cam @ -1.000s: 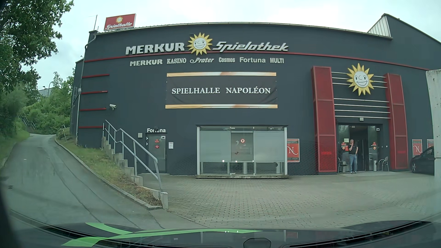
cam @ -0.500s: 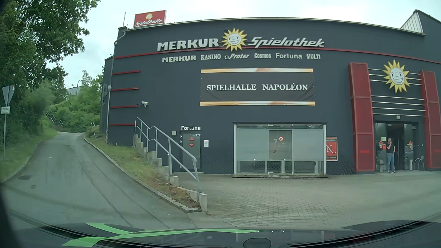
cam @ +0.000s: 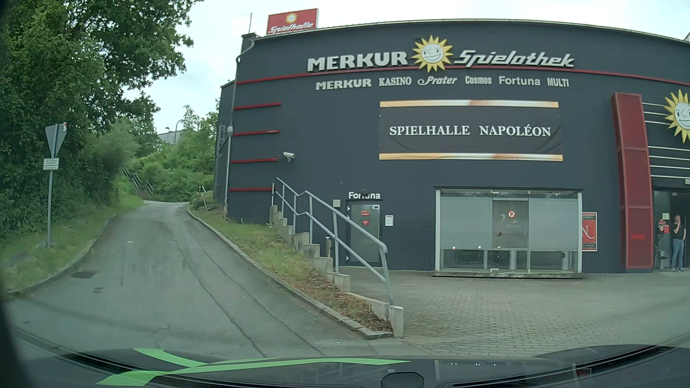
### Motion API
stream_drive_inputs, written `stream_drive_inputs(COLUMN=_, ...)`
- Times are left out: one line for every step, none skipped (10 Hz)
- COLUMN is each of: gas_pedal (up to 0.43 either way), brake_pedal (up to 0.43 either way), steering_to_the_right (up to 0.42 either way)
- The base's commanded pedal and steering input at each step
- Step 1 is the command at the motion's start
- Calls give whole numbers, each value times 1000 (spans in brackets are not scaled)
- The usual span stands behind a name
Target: Follow the waypoints while adhering to traffic rules and regulations
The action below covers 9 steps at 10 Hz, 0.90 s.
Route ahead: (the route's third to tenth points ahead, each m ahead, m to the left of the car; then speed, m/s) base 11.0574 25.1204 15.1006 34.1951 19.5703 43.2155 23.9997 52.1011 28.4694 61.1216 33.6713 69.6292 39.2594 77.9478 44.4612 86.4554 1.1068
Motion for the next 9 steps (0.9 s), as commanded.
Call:
stream_drive_inputs(gas_pedal=0, brake_pedal=0, steering_to_the_right=-971)
stream_drive_inputs(gas_pedal=0, brake_pedal=0, steering_to_the_right=-971)
stream_drive_inputs(gas_pedal=0, brake_pedal=0, steering_to_the_right=-971)
stream_drive_inputs(gas_pedal=0, brake_pedal=0, steering_to_the_right=-971)
stream_drive_inputs(gas_pedal=0, brake_pedal=0, steering_to_the_right=-971)
stream_drive_inputs(gas_pedal=0, brake_pedal=0, steering_to_the_right=-971)
stream_drive_inputs(gas_pedal=20, brake_pedal=0, steering_to_the_right=-971)
stream_drive_inputs(gas_pedal=47, brake_pedal=0, steering_to_the_right=-971)
stream_drive_inputs(gas_pedal=47, brake_pedal=0, steering_to_the_right=-971)
